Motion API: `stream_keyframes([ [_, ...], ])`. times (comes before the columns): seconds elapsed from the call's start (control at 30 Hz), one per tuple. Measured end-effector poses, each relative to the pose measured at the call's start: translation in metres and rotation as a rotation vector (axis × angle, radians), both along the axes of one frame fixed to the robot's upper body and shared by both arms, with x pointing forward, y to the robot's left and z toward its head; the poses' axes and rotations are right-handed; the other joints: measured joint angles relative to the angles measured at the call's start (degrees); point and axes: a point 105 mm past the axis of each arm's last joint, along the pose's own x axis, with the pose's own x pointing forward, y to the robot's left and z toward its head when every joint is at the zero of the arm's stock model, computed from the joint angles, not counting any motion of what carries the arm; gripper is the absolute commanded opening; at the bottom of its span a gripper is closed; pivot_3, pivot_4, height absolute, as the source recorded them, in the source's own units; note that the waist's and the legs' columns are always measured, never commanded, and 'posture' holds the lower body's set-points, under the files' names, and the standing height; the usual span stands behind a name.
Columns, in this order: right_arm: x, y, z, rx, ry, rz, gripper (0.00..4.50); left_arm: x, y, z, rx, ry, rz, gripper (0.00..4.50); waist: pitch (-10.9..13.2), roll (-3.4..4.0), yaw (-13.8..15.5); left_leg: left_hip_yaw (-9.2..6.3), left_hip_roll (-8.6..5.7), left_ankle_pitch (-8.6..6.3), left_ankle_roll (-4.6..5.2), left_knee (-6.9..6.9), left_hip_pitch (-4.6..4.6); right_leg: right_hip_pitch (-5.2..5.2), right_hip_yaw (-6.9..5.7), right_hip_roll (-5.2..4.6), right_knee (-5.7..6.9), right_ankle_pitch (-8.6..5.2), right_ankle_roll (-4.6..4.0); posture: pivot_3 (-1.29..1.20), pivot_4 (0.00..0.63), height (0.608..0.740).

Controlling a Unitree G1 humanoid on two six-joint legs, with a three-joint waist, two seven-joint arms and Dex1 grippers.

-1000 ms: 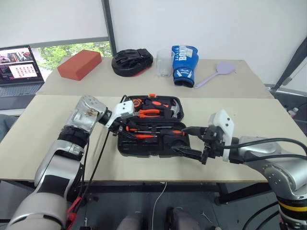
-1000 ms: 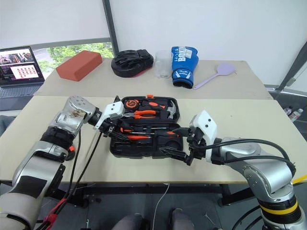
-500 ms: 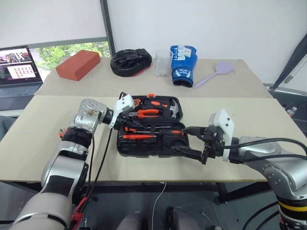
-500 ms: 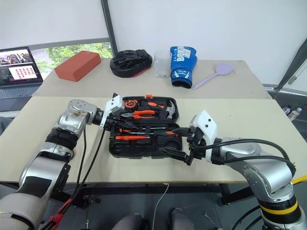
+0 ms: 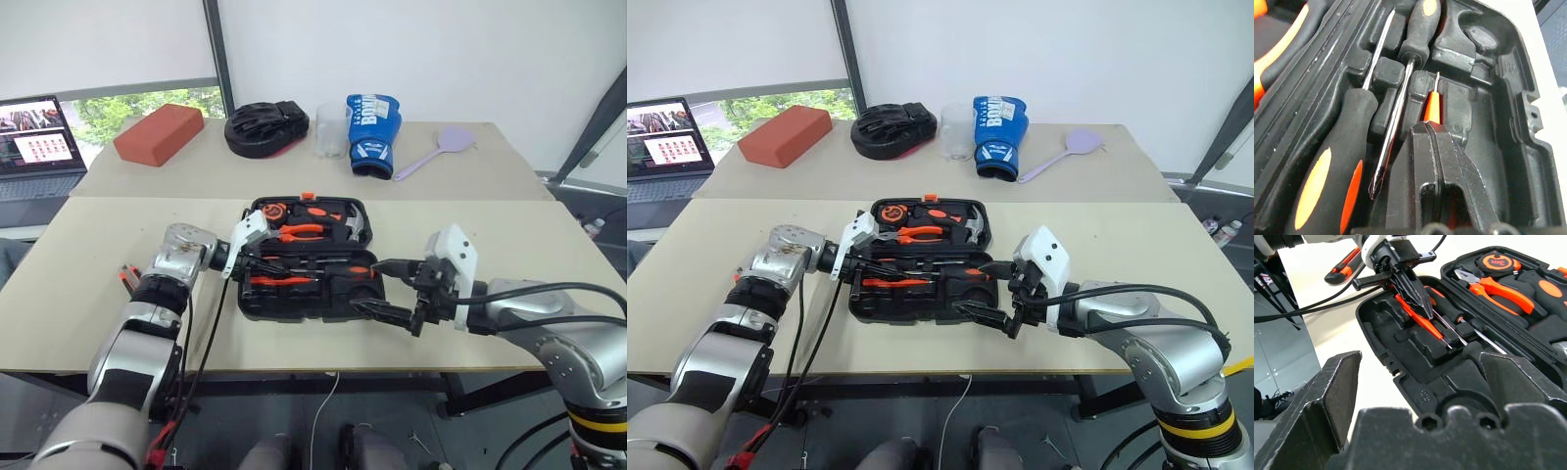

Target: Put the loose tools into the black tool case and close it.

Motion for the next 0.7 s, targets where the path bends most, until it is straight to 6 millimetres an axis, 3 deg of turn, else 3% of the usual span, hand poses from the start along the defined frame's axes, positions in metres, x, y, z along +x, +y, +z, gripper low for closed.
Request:
stream_keyframes([
  [0.37,-0.0017,0.0018,-0.005,0.001,0.019,0.006,4.5,-0.0015,0.0054,-0.0018,-0.047,0.085,0.06,0.03,-0.1,0.0,0.2,0.01,0.0,-0.09,0.15,0.0,0.19,0.25,0.0,0.0,-0.03,0.04,0.08,0.0,0.15,0.74],
  [0.7,-0.0026,0.0047,-0.0071,0.004,0.027,0.017,4.5,0.0048,0.0029,-0.001,-0.036,-0.009,0.073,0.03,-0.1,0.0,0.2,0.03,0.0,-0.09,0.15,-0.01,0.11,0.17,0.0,0.0,-0.09,0.04,0.08,0.0,0.15,0.74],
])
